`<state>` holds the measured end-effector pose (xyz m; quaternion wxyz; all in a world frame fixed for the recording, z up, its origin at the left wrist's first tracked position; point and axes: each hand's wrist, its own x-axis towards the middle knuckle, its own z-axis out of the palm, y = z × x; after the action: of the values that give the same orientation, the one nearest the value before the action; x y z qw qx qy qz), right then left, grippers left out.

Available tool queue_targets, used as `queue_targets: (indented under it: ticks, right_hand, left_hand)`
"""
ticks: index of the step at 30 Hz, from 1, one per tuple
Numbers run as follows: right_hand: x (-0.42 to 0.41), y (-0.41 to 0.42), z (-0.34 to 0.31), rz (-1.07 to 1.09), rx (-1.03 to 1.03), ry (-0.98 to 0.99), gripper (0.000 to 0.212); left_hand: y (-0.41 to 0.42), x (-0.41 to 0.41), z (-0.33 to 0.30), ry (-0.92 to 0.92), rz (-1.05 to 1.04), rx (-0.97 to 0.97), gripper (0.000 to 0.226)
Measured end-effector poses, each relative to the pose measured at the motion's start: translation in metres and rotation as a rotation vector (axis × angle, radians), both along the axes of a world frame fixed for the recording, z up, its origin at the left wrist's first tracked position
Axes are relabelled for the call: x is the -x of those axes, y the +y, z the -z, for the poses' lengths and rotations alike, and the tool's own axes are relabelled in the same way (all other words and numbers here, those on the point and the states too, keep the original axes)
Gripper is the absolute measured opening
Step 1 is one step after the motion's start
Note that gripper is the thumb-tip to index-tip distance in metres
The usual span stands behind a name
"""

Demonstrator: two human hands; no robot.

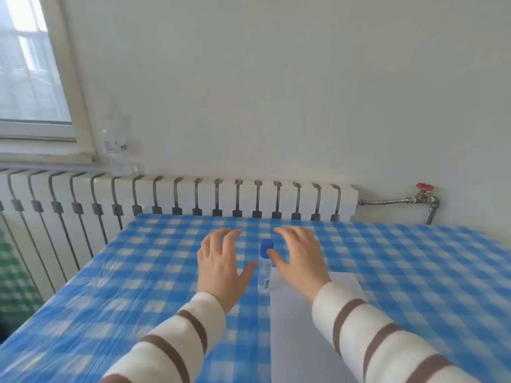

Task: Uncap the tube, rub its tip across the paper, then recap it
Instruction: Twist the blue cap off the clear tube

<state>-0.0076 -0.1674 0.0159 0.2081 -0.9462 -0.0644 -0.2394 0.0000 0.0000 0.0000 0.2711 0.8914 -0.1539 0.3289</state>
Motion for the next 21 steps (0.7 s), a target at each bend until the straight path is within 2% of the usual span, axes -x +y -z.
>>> queue_targets:
  ticks: [11,21]
  right_hand:
    - [-0.010,0.009,0.015,0.026,-0.032,0.079,0.053]
    - [-0.009,0.014,0.015,-0.029,-0.189,0.083,0.028]
  left_hand:
    - [-0.009,-0.008,0.031,0.066,0.008,0.030,0.059]
    - [-0.006,-0.011,0.045,0.130,0.018,0.035,0.051]
